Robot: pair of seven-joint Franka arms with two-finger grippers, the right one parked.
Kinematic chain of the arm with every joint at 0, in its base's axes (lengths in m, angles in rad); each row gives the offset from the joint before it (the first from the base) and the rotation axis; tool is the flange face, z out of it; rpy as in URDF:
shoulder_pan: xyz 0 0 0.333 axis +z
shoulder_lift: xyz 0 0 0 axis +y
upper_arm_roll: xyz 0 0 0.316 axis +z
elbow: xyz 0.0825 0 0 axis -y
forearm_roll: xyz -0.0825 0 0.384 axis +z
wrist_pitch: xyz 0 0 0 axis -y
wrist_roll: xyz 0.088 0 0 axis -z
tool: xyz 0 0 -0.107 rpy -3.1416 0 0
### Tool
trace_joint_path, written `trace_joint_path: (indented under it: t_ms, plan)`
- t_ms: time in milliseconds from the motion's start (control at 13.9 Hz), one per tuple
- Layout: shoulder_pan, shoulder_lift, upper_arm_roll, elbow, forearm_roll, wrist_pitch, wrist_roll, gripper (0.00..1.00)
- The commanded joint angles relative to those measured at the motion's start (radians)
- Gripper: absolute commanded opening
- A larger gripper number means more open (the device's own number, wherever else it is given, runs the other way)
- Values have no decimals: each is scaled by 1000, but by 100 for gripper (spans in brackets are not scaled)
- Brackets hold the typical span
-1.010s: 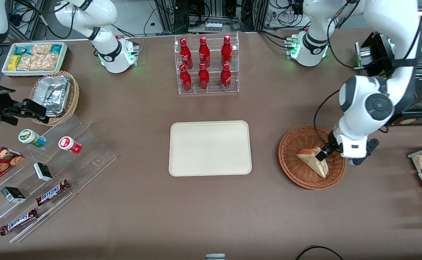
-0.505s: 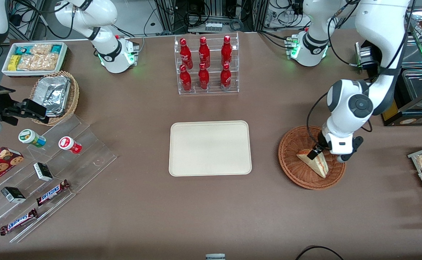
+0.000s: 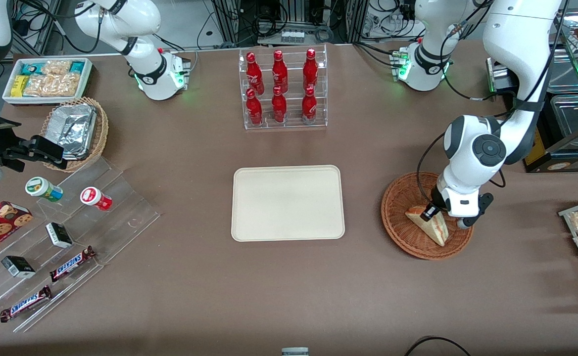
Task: Place sandwich from basket to tray
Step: 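Lift the sandwich and carry it with the left gripper over the tray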
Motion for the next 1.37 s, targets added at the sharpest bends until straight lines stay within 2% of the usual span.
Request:
trace_joint_path:
  t_ms: [0, 216, 505, 722, 938, 1082, 1299]
  plan:
    - [-11, -6, 7, 38, 19, -76, -14, 0]
    - [-14, -71, 1, 111, 63, -305, -4, 0]
    - [-92, -145, -5, 284, 65, -661, 12, 0]
    - [-166, -145, -8, 427, 57, -844, 12, 0]
    - [-278, -127, -8, 498, 48, -857, 13, 0]
    - [-339, -98, -8, 544, 8, -849, 8, 0]
    - [-442, -9, -8, 617, -7, -796, 8, 0]
